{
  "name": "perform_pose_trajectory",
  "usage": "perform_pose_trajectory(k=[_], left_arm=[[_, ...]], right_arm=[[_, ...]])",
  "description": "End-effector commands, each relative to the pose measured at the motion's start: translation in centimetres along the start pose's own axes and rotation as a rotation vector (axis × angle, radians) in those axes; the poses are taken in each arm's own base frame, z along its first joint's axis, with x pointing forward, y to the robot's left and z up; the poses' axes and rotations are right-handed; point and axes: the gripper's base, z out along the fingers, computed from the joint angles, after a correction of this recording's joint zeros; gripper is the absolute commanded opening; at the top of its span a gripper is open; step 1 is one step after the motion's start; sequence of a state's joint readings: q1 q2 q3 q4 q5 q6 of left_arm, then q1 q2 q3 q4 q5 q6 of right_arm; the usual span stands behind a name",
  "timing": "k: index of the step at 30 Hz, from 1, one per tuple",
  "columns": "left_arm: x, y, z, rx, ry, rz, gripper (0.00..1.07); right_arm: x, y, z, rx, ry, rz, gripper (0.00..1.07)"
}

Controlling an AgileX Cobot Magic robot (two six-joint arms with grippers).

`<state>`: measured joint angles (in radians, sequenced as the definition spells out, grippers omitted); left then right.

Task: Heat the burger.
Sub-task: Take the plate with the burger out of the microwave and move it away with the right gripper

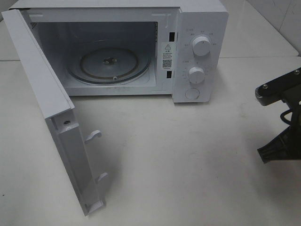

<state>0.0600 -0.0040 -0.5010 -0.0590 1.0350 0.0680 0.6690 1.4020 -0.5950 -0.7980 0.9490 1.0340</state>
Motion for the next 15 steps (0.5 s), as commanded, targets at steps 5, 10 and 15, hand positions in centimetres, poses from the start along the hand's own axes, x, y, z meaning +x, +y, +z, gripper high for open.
perform_pose_trajectory(k=[5,10,15], left_arm=[[0.2,0.0,-0.2,0.007,-0.025,-0.001,0.98],[0.2,0.0,-0.2,0.007,-0.025,-0.001,0.98],[0.2,0.0,-0.2,0.007,-0.025,-0.001,0.98]], right_arm=[[-0.9,0.8,1.6,0.09,0.001,-0.009,0.03],[-1.2,1.1,3.3,0.065,0.035,0.019,0.04],[-1.5,1.0,4.9,0.09,0.051,0.049,0.05]])
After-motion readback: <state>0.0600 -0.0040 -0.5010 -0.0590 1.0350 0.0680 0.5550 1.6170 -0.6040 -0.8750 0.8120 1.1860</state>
